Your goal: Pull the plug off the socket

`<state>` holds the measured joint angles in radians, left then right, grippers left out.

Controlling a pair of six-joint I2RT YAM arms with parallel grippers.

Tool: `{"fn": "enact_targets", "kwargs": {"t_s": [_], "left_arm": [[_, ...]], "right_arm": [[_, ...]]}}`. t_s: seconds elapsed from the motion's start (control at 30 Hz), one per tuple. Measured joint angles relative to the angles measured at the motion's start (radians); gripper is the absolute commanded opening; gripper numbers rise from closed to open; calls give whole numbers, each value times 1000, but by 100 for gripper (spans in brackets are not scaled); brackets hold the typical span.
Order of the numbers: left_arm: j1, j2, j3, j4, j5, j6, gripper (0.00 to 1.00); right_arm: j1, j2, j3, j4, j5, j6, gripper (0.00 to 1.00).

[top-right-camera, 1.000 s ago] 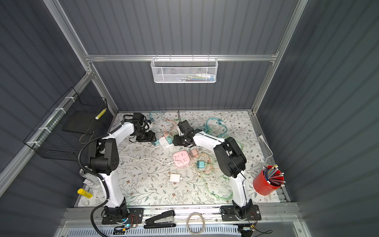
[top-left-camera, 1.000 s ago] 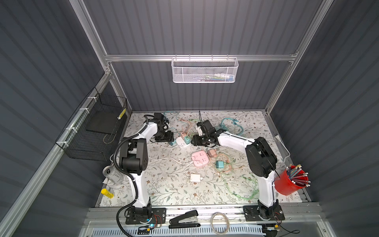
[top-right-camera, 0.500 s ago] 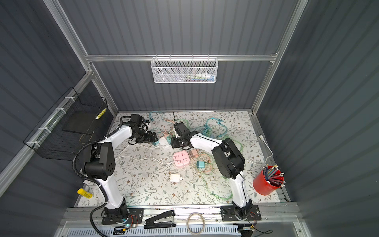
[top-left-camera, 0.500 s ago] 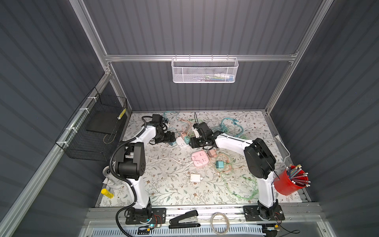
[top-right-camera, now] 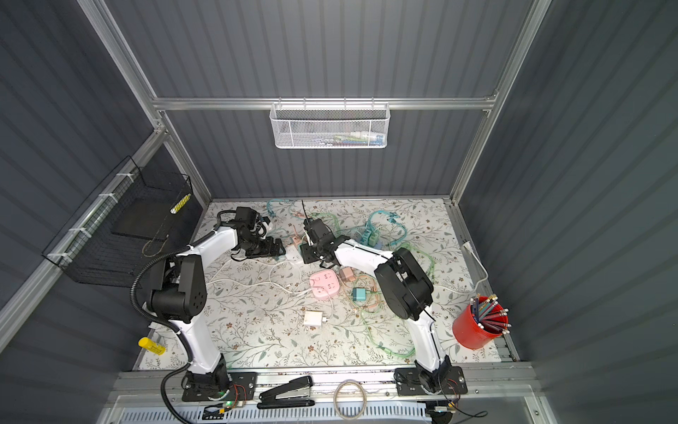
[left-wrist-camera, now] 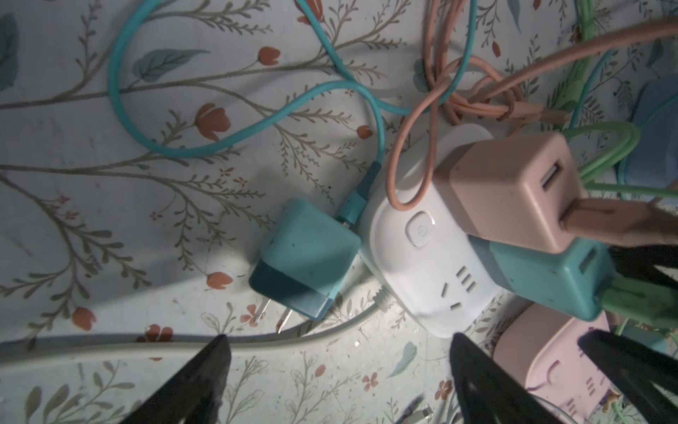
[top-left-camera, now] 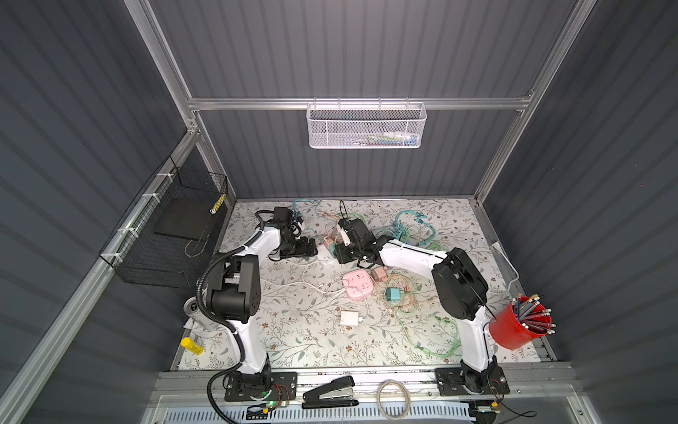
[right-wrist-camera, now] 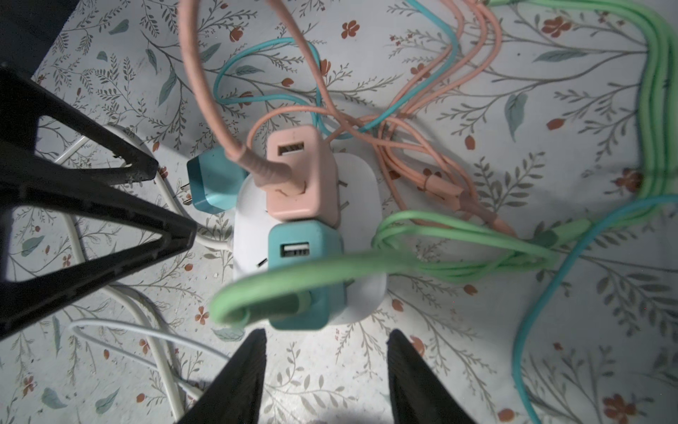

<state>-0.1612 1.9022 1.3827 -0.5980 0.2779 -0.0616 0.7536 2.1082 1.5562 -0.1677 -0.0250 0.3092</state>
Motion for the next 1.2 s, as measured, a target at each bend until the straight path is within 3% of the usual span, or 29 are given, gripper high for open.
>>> {"fn": "enact_targets", "kwargs": {"t_s": [0.4, 1.2], "left_arm": [[-33, 8, 20, -2, -8, -12, 94], [-97, 62, 71, -14, -136, -15, 94]], "right_arm": [[19, 67, 33, 28, 40, -24, 51], [37, 129, 95, 23, 117, -49, 41]]}}
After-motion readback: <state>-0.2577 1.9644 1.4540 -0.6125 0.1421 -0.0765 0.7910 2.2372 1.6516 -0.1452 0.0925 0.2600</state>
